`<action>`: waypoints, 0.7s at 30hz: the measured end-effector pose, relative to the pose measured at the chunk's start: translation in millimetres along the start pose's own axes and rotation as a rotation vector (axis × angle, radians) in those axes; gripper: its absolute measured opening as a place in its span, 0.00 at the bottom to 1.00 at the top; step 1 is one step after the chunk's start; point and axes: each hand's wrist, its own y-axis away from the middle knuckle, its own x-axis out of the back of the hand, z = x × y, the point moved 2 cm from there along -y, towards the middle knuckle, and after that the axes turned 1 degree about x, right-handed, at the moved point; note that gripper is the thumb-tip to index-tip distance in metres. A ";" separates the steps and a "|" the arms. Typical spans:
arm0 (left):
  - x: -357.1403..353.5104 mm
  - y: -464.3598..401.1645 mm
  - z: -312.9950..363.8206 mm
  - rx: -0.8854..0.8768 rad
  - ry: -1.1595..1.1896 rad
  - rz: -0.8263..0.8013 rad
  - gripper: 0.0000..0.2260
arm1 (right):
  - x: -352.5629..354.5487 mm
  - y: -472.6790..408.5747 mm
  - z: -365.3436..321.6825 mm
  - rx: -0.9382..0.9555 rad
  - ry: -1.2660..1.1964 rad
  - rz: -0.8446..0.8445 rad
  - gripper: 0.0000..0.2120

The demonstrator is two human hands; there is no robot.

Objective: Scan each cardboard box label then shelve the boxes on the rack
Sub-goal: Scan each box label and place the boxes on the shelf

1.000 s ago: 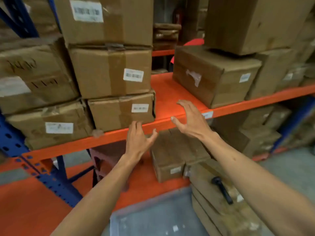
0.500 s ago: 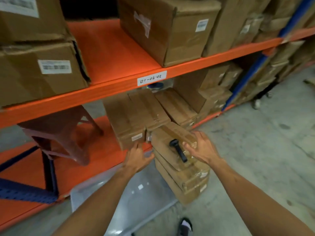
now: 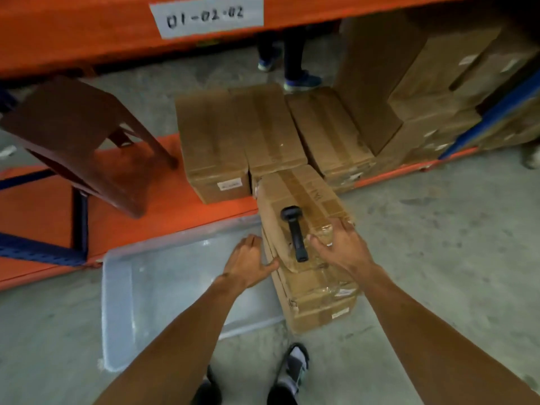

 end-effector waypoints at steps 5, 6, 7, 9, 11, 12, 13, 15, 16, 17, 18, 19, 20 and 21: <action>-51.6 -47.2 -5.4 -0.034 -0.044 0.024 0.34 | -52.4 -65.7 -10.7 0.044 -0.105 -0.004 0.38; -59.4 -54.1 -6.4 -0.052 -0.043 0.038 0.34 | -63.4 -75.8 -14.9 0.042 -0.127 -0.004 0.38; -66.3 -60.8 -7.1 -0.070 -0.042 0.050 0.34 | -73.8 -85.0 -17.8 0.031 -0.147 -0.013 0.39; -77.3 -70.9 -7.2 -0.107 -0.032 0.052 0.34 | -89.3 -97.9 -18.7 -0.029 -0.178 -0.061 0.38; -84.4 -76.0 -6.6 -0.137 -0.035 0.036 0.34 | -97.0 -104.2 -14.0 -0.075 -0.211 -0.097 0.35; -87.3 -77.4 -6.1 -0.149 -0.044 0.022 0.34 | -97.2 -104.4 -9.6 -0.091 -0.245 -0.097 0.32; -90.0 -78.9 -5.0 -0.162 -0.057 0.009 0.33 | -94.7 -102.8 -4.1 -0.110 -0.303 -0.079 0.29; -93.7 -81.2 -1.9 -0.177 -0.081 -0.003 0.31 | -85.6 -94.9 9.1 -0.144 -0.489 -0.011 0.24; -94.4 -81.6 -0.4 -0.176 -0.082 -0.004 0.31 | -80.9 -88.1 16.7 -0.160 -0.601 0.021 0.23; -94.6 -82.2 1.1 -0.178 -0.083 -0.005 0.31 | -76.9 -79.8 25.6 -0.183 -0.704 0.049 0.22; -95.0 -84.2 3.8 -0.186 -0.096 -0.011 0.32 | -72.7 -70.6 36.1 -0.215 -0.783 0.076 0.21; -96.3 -86.0 5.4 -0.190 -0.112 -0.025 0.33 | -69.9 -60.5 45.6 -0.236 -0.844 0.098 0.20; -98.4 -88.7 6.9 -0.194 -0.127 -0.050 0.34 | -68.2 -50.2 54.6 -0.241 -0.895 0.119 0.20; -101.2 -93.0 9.7 -0.209 -0.143 -0.087 0.33 | -65.6 -39.2 63.6 -0.232 -0.946 0.152 0.20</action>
